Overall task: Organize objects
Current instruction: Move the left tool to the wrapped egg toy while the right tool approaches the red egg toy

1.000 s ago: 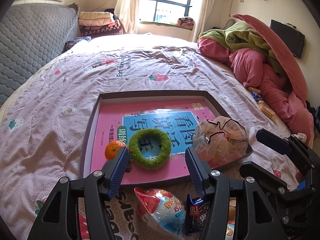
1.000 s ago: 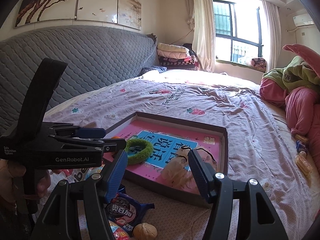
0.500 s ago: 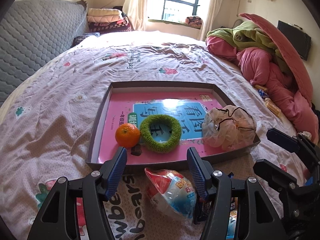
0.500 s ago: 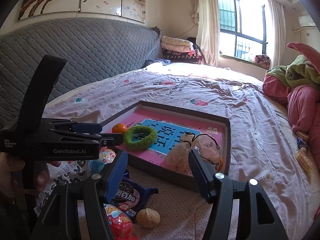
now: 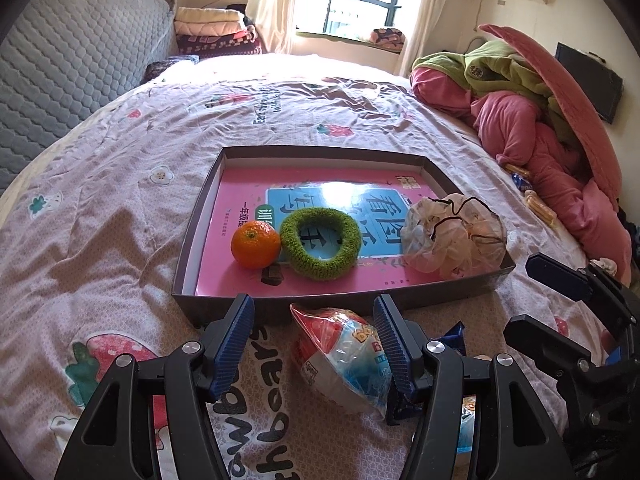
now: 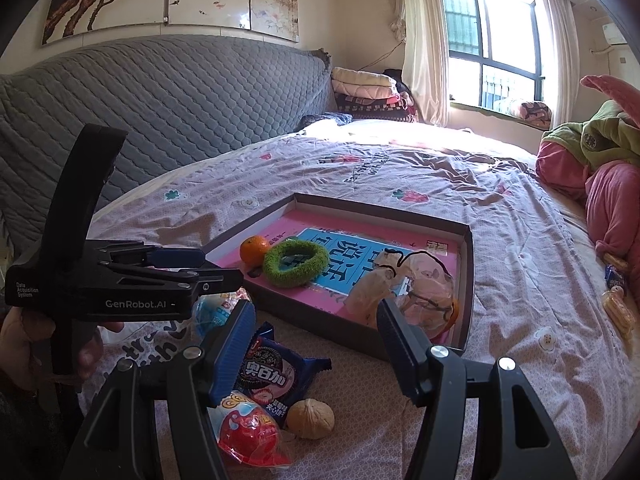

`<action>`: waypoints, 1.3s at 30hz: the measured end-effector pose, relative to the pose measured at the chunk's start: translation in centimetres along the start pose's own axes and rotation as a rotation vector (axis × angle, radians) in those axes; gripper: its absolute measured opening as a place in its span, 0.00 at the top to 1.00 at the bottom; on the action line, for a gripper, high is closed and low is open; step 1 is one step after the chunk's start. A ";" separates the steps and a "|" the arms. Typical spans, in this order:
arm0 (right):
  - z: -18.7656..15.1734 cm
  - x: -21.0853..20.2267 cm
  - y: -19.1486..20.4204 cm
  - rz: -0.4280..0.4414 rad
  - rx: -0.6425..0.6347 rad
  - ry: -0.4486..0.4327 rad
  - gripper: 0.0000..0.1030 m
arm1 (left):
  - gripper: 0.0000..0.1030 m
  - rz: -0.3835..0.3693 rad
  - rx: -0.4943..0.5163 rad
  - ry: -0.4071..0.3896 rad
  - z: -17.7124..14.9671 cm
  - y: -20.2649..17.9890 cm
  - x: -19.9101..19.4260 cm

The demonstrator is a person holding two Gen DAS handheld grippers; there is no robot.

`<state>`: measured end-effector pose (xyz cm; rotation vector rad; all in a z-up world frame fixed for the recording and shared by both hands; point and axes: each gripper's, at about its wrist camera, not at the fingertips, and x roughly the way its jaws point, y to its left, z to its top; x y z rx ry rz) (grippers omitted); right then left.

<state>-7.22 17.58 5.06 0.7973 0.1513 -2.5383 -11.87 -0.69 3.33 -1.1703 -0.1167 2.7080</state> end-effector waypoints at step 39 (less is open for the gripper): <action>-2.8 0.2 2.7 0.130 -0.104 0.102 0.39 | 0.38 0.004 0.054 0.042 -0.7 -1.4 1.4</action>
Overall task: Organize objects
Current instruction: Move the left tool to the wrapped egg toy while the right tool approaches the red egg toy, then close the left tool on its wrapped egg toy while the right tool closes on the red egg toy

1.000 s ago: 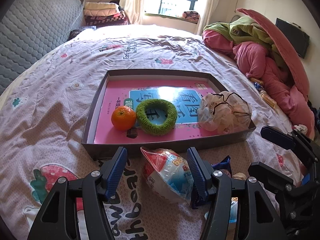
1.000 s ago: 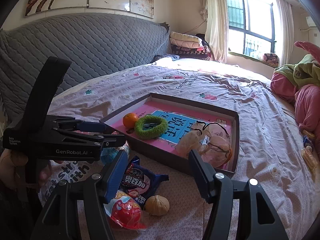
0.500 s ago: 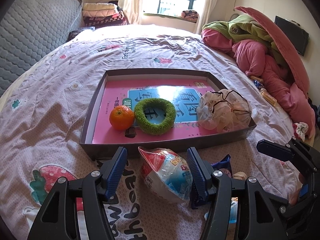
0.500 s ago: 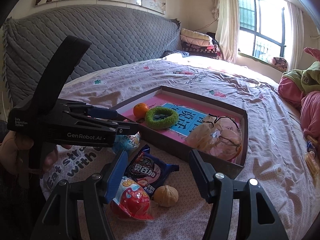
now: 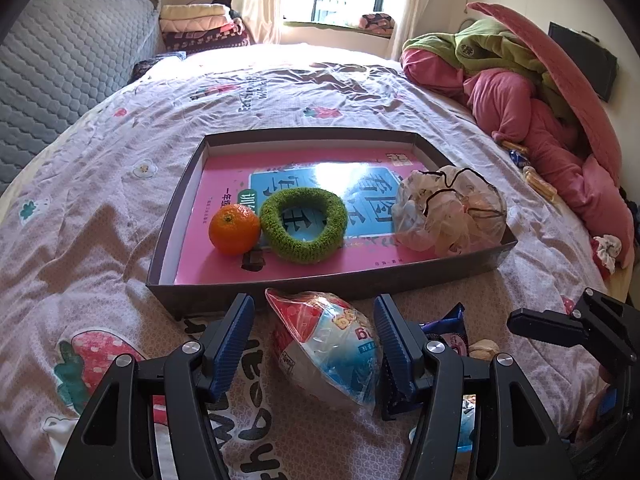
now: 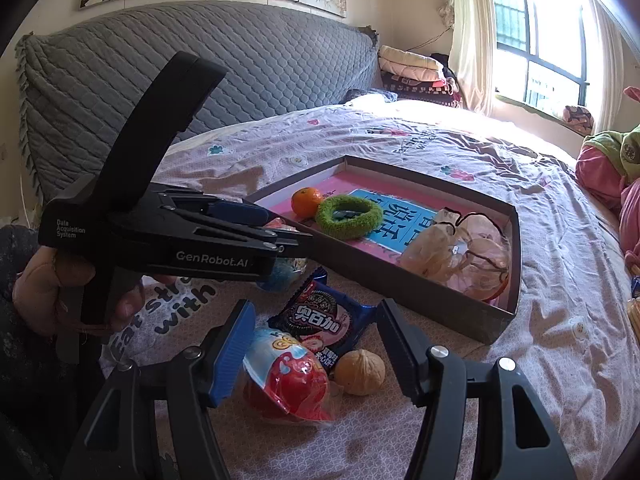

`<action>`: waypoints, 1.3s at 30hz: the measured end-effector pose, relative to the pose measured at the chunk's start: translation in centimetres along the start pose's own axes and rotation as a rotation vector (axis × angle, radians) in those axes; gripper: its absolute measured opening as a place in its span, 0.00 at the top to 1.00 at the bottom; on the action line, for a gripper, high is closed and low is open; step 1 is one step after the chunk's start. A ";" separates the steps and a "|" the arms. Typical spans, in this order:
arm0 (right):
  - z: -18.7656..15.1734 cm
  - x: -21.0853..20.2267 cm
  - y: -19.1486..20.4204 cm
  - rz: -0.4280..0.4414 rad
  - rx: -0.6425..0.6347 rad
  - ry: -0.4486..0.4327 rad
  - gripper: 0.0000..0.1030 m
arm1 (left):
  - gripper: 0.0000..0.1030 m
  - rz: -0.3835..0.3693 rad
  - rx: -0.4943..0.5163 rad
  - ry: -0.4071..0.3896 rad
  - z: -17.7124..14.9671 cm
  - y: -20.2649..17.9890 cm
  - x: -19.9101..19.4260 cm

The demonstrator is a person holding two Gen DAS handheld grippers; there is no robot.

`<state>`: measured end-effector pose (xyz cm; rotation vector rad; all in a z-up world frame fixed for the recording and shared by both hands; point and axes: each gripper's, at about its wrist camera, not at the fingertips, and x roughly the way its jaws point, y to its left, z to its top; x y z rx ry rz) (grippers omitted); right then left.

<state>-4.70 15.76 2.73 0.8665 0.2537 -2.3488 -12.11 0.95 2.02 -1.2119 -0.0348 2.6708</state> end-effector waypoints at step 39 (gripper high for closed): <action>-2.6 2.8 3.0 0.139 -0.109 0.156 0.37 | 0.28 -0.028 -0.009 0.121 -1.5 1.4 2.3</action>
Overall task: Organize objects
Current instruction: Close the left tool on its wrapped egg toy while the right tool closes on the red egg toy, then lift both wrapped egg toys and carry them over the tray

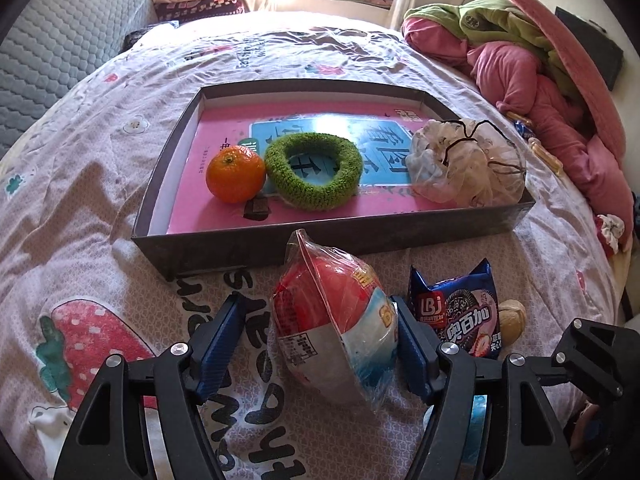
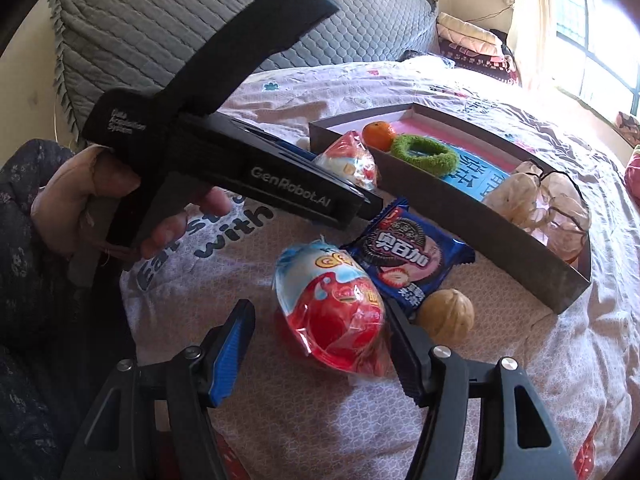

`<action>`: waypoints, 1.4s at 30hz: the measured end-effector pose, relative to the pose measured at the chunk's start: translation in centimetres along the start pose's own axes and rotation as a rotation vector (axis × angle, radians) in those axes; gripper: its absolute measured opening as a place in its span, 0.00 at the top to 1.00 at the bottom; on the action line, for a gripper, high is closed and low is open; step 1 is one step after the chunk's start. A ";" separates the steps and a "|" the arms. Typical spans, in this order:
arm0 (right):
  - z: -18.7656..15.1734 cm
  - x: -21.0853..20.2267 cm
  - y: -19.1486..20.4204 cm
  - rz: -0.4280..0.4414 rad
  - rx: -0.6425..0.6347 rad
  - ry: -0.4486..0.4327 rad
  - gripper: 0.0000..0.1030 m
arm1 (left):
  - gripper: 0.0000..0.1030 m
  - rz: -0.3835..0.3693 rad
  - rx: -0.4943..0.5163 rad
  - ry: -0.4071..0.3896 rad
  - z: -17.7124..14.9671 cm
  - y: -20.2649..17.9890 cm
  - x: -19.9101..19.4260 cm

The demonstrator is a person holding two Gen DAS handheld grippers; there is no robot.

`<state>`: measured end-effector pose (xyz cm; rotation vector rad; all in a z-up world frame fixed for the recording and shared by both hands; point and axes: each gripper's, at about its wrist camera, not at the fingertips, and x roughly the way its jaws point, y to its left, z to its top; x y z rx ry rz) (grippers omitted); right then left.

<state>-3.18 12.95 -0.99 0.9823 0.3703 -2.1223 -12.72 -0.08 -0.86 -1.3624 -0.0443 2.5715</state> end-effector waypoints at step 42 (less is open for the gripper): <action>3.5 -1.3 -3.1 -0.030 0.168 -0.195 0.51 | 0.46 -0.020 -0.065 -0.154 2.0 1.7 -3.5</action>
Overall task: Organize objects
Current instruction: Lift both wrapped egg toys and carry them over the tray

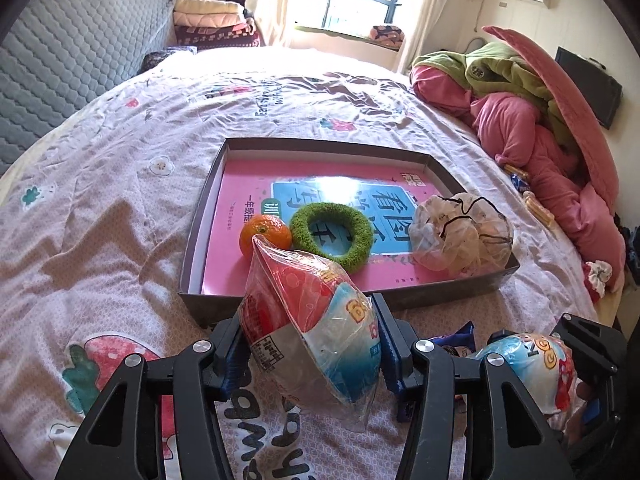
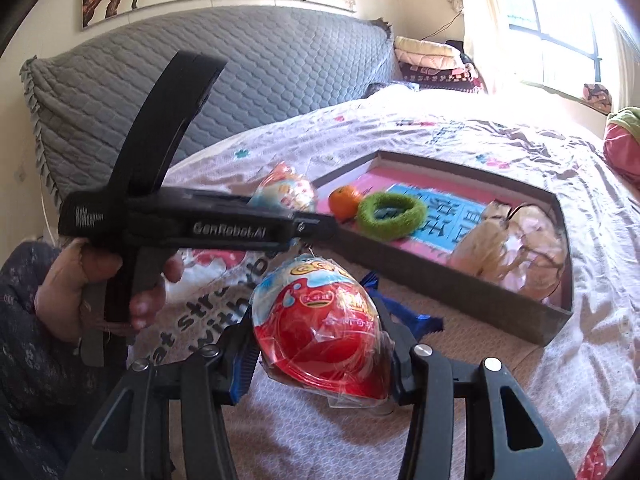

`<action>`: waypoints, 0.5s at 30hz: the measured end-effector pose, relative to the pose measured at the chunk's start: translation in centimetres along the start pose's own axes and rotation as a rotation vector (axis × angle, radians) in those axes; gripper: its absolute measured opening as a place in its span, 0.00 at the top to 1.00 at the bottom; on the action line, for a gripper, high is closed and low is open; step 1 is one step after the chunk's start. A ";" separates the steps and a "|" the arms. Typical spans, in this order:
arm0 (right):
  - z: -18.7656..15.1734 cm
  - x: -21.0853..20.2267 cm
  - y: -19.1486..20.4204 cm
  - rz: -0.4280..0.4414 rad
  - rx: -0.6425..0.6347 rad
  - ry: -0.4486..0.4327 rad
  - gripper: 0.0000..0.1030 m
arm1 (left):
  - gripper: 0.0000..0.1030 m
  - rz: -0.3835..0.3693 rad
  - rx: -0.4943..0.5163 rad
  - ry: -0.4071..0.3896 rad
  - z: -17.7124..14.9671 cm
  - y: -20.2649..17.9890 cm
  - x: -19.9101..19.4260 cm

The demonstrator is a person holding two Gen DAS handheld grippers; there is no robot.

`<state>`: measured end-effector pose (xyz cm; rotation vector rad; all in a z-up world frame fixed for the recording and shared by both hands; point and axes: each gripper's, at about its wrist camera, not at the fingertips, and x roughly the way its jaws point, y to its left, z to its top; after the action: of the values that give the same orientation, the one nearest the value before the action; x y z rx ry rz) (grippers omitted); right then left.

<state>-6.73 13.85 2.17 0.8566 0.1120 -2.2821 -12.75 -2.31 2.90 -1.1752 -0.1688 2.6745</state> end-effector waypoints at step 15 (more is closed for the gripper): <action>2.2 -2.0 -3.6 -0.108 0.076 -0.123 0.51 | 0.46 0.028 0.039 -0.089 1.1 -1.3 -1.3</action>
<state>-9.08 17.06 4.53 0.7623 0.0164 -2.4479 -12.49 -1.35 4.80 -1.0552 -0.1144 2.7437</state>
